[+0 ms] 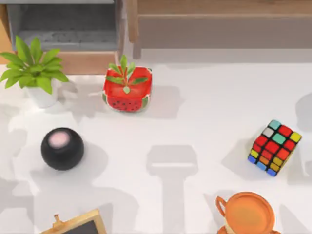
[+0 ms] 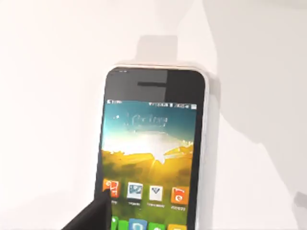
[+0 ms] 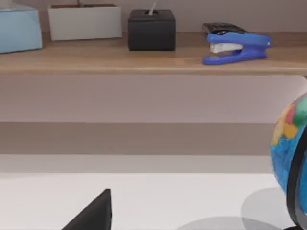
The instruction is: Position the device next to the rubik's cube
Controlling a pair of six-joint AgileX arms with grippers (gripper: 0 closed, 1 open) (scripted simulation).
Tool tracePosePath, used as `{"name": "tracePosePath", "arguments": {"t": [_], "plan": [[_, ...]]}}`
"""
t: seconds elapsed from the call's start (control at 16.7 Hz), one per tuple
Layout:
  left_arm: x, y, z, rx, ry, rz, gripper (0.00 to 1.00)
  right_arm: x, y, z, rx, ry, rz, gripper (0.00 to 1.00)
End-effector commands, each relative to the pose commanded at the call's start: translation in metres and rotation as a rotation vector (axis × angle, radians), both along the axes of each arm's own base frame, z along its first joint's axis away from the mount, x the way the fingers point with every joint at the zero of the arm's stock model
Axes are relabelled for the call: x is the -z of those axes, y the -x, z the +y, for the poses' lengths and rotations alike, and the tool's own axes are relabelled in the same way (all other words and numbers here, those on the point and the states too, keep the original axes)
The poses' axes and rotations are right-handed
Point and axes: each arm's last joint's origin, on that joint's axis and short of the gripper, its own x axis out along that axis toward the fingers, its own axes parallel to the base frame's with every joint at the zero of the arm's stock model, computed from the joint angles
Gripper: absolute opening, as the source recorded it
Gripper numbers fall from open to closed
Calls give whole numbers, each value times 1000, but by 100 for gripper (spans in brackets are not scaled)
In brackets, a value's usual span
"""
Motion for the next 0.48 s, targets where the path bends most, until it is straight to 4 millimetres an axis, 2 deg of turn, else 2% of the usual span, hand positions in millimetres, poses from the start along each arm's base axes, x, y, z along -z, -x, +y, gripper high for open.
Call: {"name": "tracePosePath", "arguments": {"t": [0.24,0.48], "plan": [[25,-40,35,12,46,245,100,0,0,0,0,0,0,100],[55,-65,64,28,102,418,100,0,0,0,0,0,0,100]]}}
